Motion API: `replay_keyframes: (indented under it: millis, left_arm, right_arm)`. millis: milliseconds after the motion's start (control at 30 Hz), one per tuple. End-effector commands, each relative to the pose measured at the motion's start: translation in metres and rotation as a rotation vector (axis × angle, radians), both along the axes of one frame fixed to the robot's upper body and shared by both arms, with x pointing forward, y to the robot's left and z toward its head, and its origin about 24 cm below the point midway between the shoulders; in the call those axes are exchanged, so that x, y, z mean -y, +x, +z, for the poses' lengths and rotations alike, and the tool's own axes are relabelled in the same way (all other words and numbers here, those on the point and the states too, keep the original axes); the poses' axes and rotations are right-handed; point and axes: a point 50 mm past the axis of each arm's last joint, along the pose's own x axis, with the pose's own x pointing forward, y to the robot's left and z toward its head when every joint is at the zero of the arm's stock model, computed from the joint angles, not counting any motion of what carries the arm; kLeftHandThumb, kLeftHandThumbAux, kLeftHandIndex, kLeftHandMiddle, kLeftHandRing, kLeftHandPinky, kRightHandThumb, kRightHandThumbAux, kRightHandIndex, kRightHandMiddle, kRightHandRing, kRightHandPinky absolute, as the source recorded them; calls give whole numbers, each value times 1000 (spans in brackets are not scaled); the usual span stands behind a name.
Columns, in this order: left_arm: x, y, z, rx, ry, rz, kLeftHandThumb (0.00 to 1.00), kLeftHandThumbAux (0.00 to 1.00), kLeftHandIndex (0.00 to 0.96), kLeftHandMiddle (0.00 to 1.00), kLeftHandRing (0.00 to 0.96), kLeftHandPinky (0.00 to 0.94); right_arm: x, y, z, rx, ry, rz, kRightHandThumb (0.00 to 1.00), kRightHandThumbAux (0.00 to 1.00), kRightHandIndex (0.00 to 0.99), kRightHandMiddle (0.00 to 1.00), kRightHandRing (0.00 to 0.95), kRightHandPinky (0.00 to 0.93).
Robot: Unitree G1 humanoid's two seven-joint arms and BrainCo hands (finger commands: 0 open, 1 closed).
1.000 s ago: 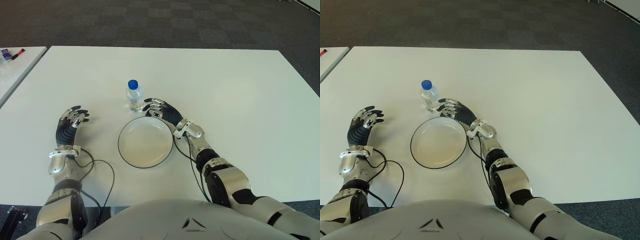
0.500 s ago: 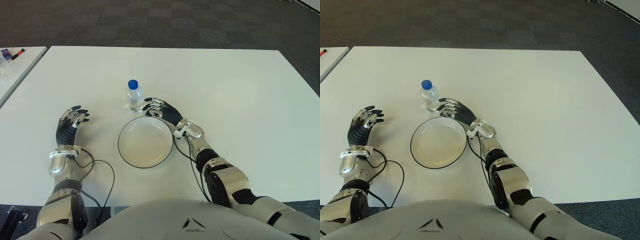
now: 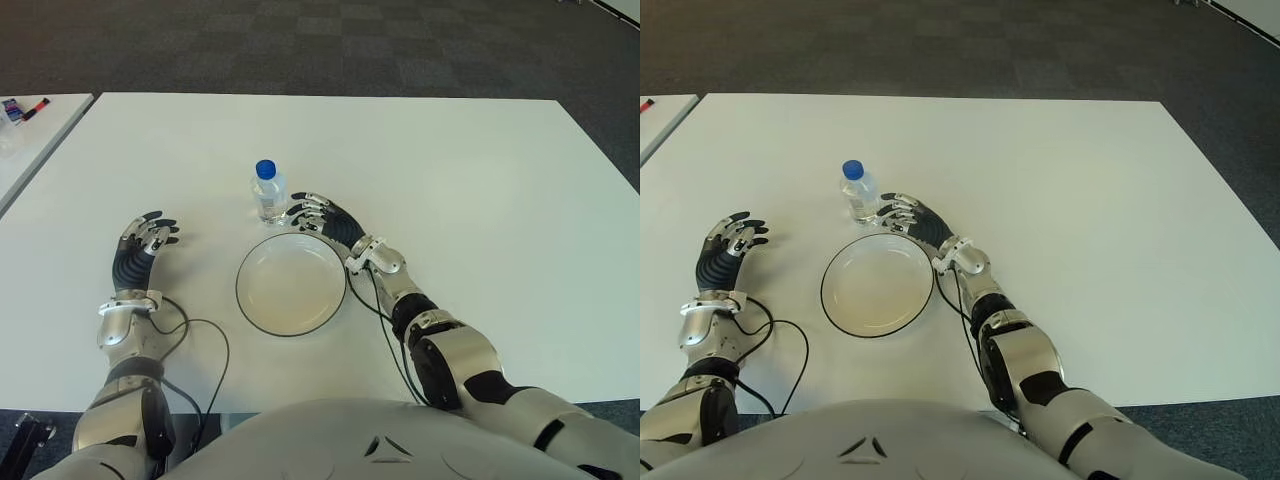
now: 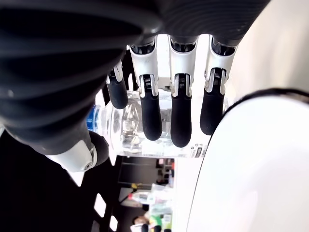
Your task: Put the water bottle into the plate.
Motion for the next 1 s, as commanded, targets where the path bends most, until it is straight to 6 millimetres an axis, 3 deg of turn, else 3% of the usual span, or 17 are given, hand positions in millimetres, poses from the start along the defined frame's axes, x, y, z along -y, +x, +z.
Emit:
replay_keyframes:
  millis: [33,367,1000]
  left_arm:
    - [13,-17,-26,-128,-90,2,250,637,286,389,398,409]
    - [15,-15,-25,-123,-74,-11,235,623,290,390,397,412]
    - [18,-10,-26,-139,-59,-6,243,607,279,380,392,401]
  right_arm:
    - [-5,13,8,-8,-53,-17,105,643,134,299,340,357]
    - [-11,26,27,41,-42,-24,156,658,90,243,285,308]
    - [-8,34,21,-81,-86,-65,179,697,99,233,266,306]
